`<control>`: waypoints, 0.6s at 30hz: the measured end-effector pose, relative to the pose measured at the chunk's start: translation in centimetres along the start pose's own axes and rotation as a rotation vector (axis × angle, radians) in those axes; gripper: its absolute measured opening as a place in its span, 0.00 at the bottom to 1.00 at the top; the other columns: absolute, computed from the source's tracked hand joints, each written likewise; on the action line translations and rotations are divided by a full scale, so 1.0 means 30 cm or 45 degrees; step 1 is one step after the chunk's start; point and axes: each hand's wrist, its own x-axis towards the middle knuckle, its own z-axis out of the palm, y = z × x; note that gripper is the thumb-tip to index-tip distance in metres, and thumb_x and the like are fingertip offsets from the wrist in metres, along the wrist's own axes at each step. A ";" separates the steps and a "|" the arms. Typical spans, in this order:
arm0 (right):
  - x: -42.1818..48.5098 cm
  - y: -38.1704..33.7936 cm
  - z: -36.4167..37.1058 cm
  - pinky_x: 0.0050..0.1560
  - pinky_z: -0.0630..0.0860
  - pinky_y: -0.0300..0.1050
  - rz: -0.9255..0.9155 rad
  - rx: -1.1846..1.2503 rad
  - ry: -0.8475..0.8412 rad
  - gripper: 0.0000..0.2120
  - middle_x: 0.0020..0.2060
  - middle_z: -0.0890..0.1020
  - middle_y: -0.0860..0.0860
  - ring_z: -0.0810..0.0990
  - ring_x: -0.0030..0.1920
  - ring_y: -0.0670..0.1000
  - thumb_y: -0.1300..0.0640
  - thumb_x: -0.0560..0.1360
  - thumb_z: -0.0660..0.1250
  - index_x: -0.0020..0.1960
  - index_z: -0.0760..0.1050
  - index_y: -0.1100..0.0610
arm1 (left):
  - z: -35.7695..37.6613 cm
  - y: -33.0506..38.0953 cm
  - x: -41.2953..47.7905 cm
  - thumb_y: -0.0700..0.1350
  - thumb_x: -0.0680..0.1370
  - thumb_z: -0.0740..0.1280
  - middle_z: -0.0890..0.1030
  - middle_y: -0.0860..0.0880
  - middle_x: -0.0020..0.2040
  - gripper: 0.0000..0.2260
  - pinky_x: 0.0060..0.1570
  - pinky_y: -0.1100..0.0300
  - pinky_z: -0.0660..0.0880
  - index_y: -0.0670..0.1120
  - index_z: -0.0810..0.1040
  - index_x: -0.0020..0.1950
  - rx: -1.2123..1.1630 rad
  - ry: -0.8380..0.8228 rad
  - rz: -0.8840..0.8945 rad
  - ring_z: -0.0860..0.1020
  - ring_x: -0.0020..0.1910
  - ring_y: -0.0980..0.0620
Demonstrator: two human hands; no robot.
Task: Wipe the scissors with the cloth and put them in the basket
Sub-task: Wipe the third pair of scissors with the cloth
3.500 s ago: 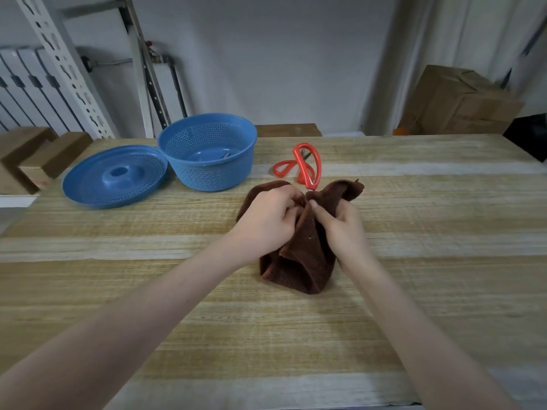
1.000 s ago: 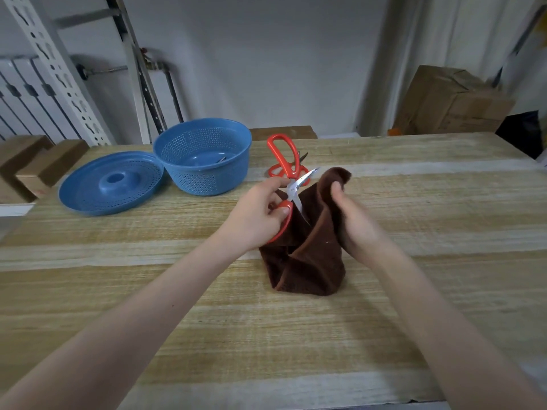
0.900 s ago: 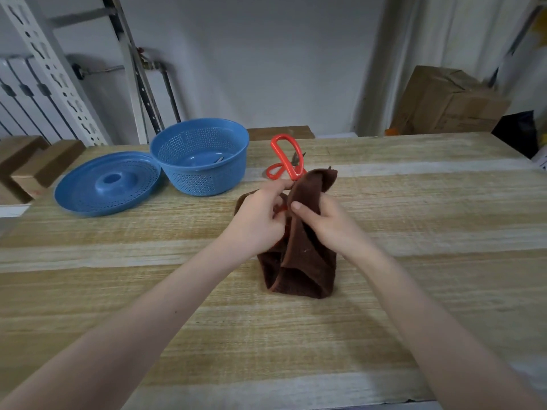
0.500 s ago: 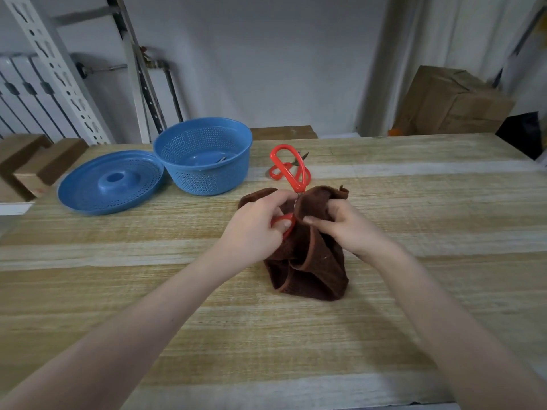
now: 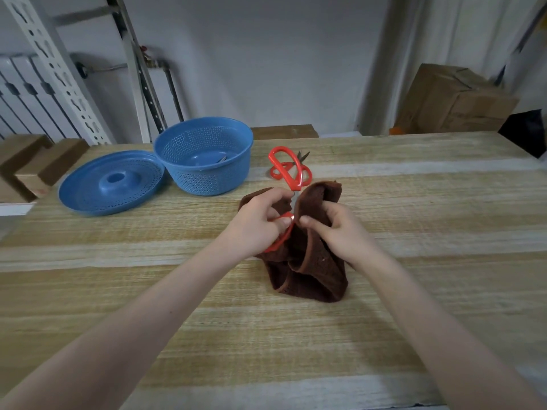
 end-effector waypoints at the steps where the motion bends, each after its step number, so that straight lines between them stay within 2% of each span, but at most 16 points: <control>1: 0.001 -0.003 -0.004 0.56 0.78 0.49 0.030 -0.009 -0.015 0.10 0.43 0.84 0.47 0.83 0.47 0.48 0.63 0.78 0.66 0.46 0.79 0.48 | 0.006 0.002 -0.004 0.39 0.79 0.64 0.74 0.51 0.31 0.18 0.43 0.49 0.78 0.52 0.71 0.68 -0.019 0.001 -0.013 0.75 0.35 0.51; 4: 0.008 -0.020 -0.008 0.53 0.78 0.51 0.095 0.063 0.071 0.05 0.41 0.85 0.52 0.84 0.44 0.51 0.58 0.77 0.68 0.45 0.81 0.52 | 0.022 0.009 0.001 0.39 0.79 0.64 0.73 0.56 0.27 0.18 0.41 0.52 0.76 0.50 0.71 0.68 -0.032 0.008 -0.001 0.73 0.31 0.56; 6: 0.014 -0.034 -0.003 0.50 0.78 0.50 0.075 0.078 0.142 0.07 0.41 0.85 0.55 0.83 0.42 0.52 0.54 0.78 0.67 0.46 0.81 0.57 | 0.024 0.015 0.007 0.38 0.80 0.63 0.72 0.58 0.23 0.18 0.36 0.60 0.72 0.49 0.70 0.68 -0.028 0.013 0.004 0.71 0.27 0.62; 8: 0.020 -0.039 0.004 0.47 0.78 0.48 0.037 0.038 0.142 0.07 0.40 0.85 0.54 0.83 0.41 0.51 0.54 0.78 0.67 0.45 0.81 0.55 | 0.018 0.023 0.007 0.39 0.80 0.63 0.73 0.59 0.23 0.18 0.37 0.61 0.70 0.50 0.70 0.69 -0.055 0.027 -0.030 0.72 0.27 0.62; 10: 0.024 -0.036 0.002 0.48 0.78 0.48 0.039 0.009 0.114 0.07 0.39 0.84 0.51 0.83 0.41 0.50 0.55 0.79 0.66 0.43 0.79 0.52 | 0.011 0.034 0.001 0.39 0.80 0.64 0.75 0.56 0.28 0.18 0.38 0.59 0.73 0.51 0.71 0.68 -0.112 0.023 -0.074 0.75 0.32 0.57; 13: 0.020 -0.006 -0.014 0.53 0.78 0.51 0.082 0.003 0.019 0.06 0.40 0.84 0.50 0.83 0.43 0.51 0.58 0.79 0.65 0.44 0.78 0.53 | 0.014 0.034 -0.010 0.38 0.80 0.64 0.78 0.48 0.33 0.15 0.42 0.50 0.77 0.53 0.72 0.64 -0.240 -0.027 -0.166 0.77 0.39 0.47; 15: 0.010 0.005 -0.021 0.52 0.78 0.49 0.137 0.033 -0.058 0.06 0.40 0.84 0.49 0.83 0.42 0.49 0.59 0.79 0.65 0.45 0.78 0.53 | 0.019 0.026 -0.018 0.38 0.80 0.64 0.79 0.47 0.34 0.15 0.48 0.42 0.79 0.53 0.71 0.63 -0.322 -0.069 -0.233 0.77 0.41 0.45; 18: 0.006 0.012 -0.036 0.53 0.78 0.47 0.182 -0.032 -0.121 0.06 0.41 0.84 0.48 0.84 0.45 0.49 0.59 0.79 0.65 0.46 0.79 0.52 | 0.023 0.019 -0.014 0.39 0.80 0.64 0.80 0.46 0.35 0.15 0.48 0.43 0.79 0.53 0.71 0.65 -0.348 -0.093 -0.283 0.79 0.42 0.45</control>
